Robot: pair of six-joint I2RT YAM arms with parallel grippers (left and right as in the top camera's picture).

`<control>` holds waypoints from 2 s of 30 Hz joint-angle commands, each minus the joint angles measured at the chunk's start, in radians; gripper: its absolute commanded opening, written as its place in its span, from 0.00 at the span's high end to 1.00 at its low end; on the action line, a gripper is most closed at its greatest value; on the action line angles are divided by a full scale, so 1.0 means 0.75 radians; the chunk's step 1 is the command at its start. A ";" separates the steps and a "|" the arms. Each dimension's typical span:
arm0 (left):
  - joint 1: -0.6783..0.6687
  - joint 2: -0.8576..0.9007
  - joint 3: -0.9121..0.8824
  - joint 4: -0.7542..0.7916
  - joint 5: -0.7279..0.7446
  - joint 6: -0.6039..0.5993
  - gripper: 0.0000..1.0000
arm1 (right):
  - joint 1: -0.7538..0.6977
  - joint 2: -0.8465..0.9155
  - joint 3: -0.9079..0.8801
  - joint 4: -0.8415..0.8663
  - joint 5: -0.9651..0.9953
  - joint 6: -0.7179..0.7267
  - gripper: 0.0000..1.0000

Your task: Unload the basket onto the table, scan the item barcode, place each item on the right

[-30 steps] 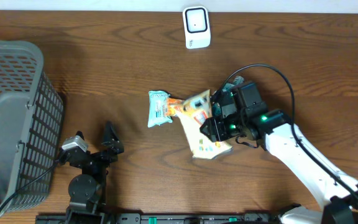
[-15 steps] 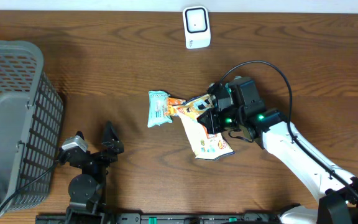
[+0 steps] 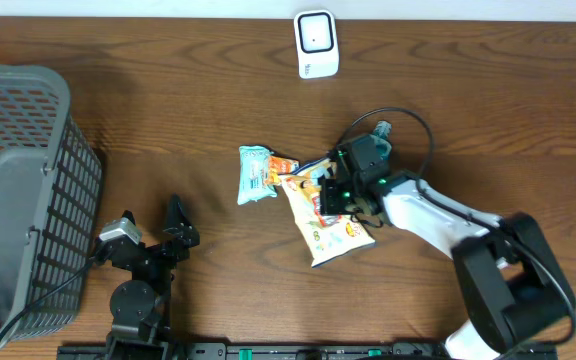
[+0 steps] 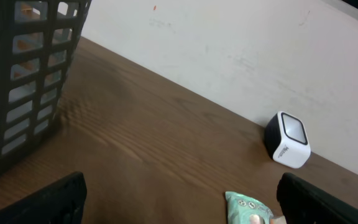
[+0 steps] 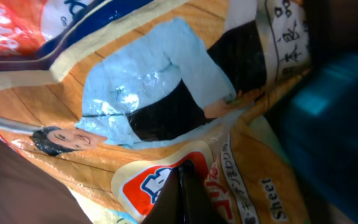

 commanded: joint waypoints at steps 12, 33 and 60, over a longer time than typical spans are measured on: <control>0.006 0.002 -0.026 -0.046 -0.008 -0.012 0.02 | 0.037 -0.327 -0.015 -0.146 -0.178 -0.108 0.99; 0.006 0.002 -0.026 -0.046 -0.008 -0.012 0.02 | 0.487 -0.181 -0.015 -0.099 0.401 -0.170 0.25; 0.006 0.002 -0.026 -0.046 -0.008 -0.012 0.02 | 0.393 -0.049 0.078 -0.355 0.465 -0.085 0.99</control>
